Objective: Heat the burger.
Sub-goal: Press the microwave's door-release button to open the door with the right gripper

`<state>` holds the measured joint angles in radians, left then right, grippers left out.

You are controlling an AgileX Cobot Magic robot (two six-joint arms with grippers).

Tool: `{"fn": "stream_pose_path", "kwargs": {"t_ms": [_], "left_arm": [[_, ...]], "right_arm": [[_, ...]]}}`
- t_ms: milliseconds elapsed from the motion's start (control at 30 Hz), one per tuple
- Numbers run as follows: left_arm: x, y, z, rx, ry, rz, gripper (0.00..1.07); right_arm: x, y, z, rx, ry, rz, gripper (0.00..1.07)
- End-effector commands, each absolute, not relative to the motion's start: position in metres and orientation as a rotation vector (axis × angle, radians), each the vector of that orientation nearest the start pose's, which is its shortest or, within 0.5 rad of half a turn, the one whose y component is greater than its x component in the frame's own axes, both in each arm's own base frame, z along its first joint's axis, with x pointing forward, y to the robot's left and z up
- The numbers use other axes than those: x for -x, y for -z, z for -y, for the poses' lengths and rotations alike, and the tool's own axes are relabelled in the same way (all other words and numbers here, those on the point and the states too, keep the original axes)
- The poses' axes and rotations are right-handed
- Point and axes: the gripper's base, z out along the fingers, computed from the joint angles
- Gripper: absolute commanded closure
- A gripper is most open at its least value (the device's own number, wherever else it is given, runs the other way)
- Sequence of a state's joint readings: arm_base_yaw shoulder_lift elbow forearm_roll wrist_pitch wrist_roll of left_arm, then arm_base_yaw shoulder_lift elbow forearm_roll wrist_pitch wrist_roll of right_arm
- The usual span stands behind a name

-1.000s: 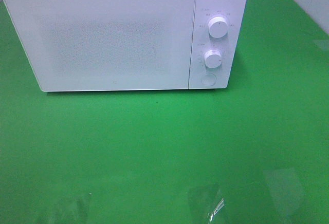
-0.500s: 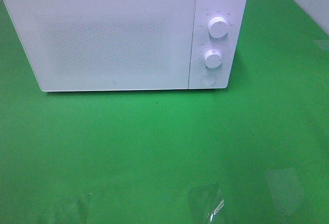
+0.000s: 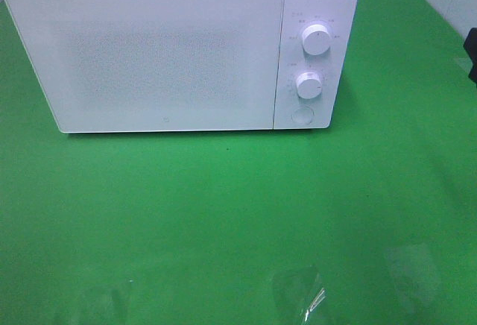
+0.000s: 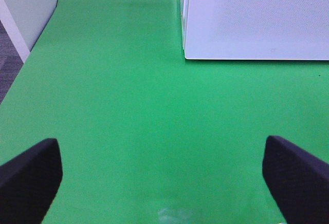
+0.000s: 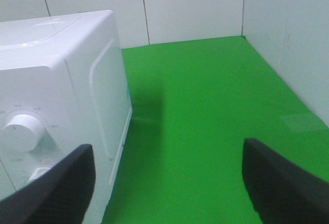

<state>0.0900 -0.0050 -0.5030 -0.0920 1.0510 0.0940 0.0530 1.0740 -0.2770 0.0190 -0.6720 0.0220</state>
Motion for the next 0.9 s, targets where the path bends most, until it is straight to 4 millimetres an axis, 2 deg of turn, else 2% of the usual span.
{"fn": "stream_pose_path", "kwargs": {"t_ms": [33, 133, 233, 267, 367, 500, 900], "left_arm": [[0.007, -0.279, 0.008, -0.007, -0.005, -1.996, 0.09], [0.007, -0.279, 0.008, -0.007, -0.005, -1.997, 0.09], [0.007, -0.279, 0.008, -0.007, -0.005, -1.997, 0.09], [0.007, -0.279, 0.008, -0.007, -0.005, -1.997, 0.09], [0.007, -0.279, 0.008, -0.007, -0.005, -1.997, 0.09], [0.007, -0.279, 0.008, -0.007, -0.005, -1.997, 0.09], [0.007, -0.279, 0.008, -0.007, -0.005, -1.997, 0.09]], "right_arm": [[-0.200, -0.234, -0.007, -0.016, -0.034, -1.595, 0.31], [-0.208, -0.223, -0.018, 0.002, -0.009, -1.614, 0.31], [-0.209, -0.221, -0.022, 0.014, -0.009, -1.618, 0.31], [-0.212, -0.212, -0.034, 0.022, 0.016, -1.624, 0.31], [-0.213, -0.210, -0.037, 0.018, 0.019, -1.625, 0.31], [-0.214, -0.198, -0.059, 0.015, 0.015, -1.613, 0.32], [-0.211, -0.176, -0.102, 0.057, -0.025, -1.646, 0.32]]}}
